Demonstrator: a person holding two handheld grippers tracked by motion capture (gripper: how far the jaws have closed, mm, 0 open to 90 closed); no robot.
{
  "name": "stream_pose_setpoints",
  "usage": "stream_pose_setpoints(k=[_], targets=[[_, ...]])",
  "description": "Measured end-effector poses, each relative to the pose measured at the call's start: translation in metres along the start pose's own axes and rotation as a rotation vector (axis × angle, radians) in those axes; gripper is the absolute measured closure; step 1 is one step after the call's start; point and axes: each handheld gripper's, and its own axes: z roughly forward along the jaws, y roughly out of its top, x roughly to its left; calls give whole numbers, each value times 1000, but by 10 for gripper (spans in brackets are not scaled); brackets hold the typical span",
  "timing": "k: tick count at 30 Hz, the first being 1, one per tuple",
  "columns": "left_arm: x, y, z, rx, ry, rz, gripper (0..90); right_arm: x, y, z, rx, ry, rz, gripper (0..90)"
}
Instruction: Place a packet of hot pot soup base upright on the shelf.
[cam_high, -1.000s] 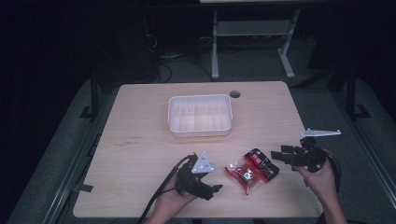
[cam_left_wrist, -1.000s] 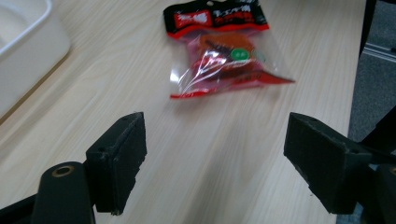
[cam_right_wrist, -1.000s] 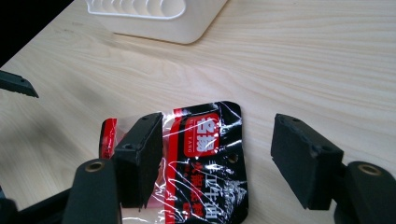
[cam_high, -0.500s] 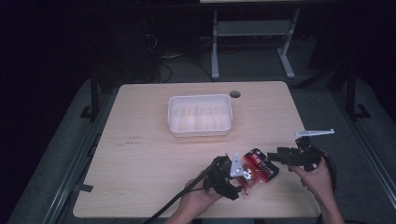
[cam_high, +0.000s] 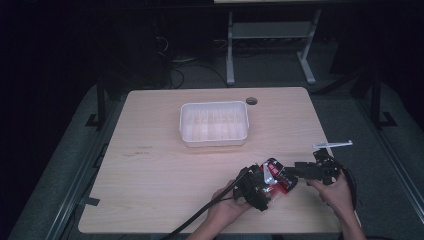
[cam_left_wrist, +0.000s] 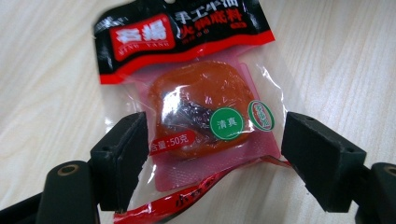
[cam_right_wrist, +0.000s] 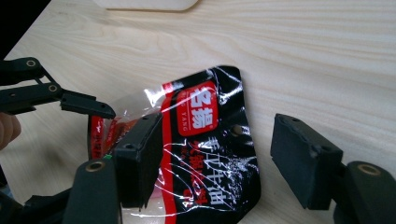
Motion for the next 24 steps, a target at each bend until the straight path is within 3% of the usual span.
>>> stream_pose_setpoints(k=[8, 17, 24], targets=[[7, -2, 3, 23, -57, -32, 178, -4, -1, 5, 29, -5, 2, 357], [12, -3, 4, 59, -90, -12, 179, -8, -4, 12, 66, 23, 32, 422], [11, -3, 4, 68, -88, 1, 188, -7, -5, 15, 90, 39, 43, 448]])
